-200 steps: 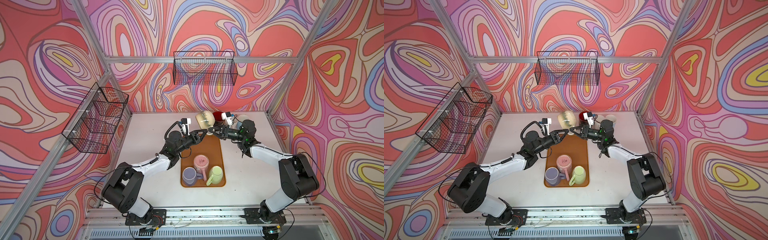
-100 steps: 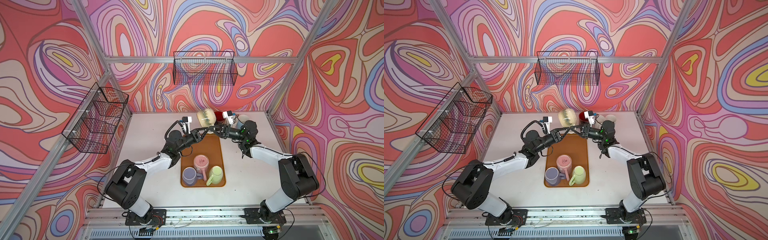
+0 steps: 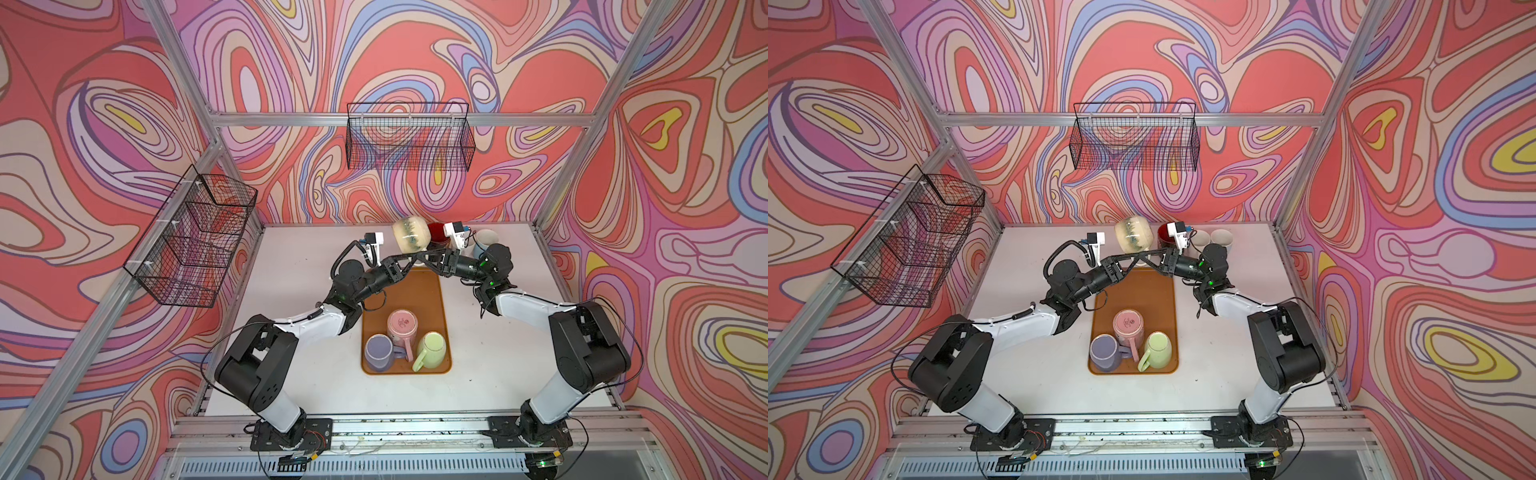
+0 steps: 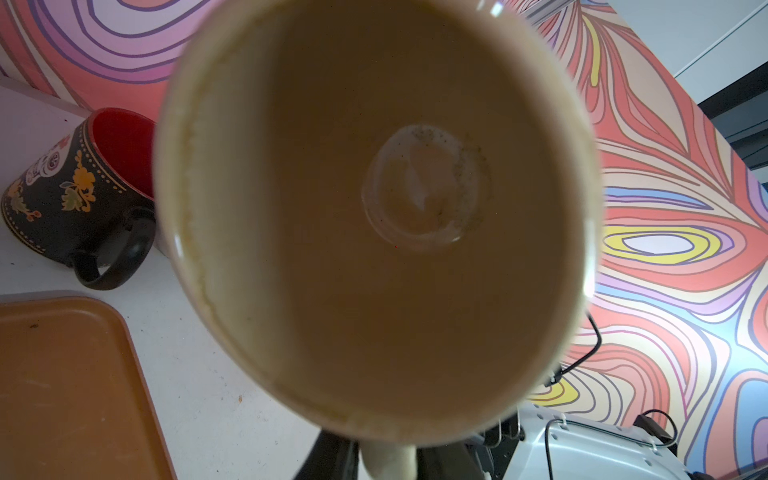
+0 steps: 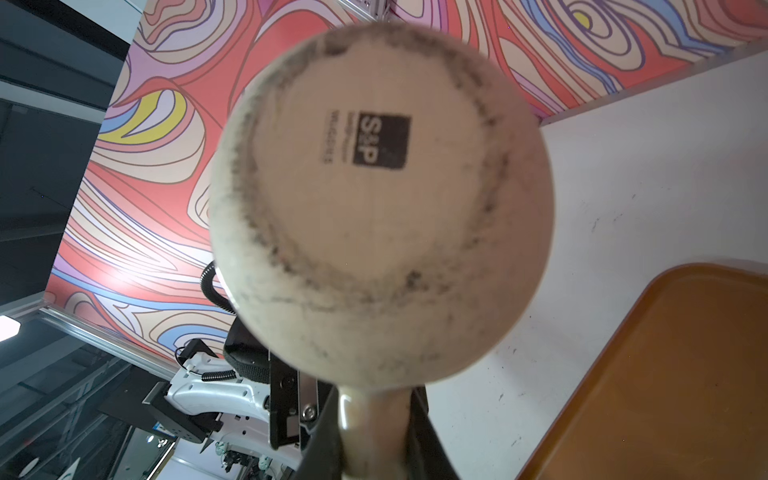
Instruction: Turn the mug right side up
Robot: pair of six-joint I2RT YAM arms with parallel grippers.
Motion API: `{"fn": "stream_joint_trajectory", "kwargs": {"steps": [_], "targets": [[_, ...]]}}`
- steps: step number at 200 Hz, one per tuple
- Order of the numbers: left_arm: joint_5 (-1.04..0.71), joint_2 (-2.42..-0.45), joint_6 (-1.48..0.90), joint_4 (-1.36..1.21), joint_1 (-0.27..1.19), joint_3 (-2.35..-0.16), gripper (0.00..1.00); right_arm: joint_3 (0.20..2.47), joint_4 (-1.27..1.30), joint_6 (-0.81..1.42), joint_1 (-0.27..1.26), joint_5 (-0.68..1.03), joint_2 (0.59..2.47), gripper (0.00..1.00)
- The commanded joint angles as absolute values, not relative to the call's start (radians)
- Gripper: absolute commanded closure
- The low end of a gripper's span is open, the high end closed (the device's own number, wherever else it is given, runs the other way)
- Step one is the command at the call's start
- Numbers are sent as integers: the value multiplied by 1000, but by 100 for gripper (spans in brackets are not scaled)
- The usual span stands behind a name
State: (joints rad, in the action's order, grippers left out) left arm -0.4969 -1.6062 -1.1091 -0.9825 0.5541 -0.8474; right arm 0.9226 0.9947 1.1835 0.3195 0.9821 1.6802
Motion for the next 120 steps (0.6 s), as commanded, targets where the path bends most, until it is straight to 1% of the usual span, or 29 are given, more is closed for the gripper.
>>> {"fn": "stream_joint_trajectory", "kwargs": {"steps": [1,22,41,96,109,120], "targets": [[-508,-1626,-1095,-1017,556,-888,83,930,1163,1213,356,1009,1687,100],[-509,-1631,-1095,-1020,556,-888,90,929,1181,1218,361,1008,1703,100],[-512,-1634,-1096,-1028,555,-886,100,924,1193,1222,363,1006,1716,100],[-507,-1617,-1081,-1035,555,-858,100,935,1159,1206,360,1005,1726,100],[-504,-1605,-1073,-1034,555,-845,100,936,1157,1206,353,1004,1724,91],[-498,-1594,-1066,-1032,554,-831,100,935,1148,1205,347,1002,1720,87]]}}
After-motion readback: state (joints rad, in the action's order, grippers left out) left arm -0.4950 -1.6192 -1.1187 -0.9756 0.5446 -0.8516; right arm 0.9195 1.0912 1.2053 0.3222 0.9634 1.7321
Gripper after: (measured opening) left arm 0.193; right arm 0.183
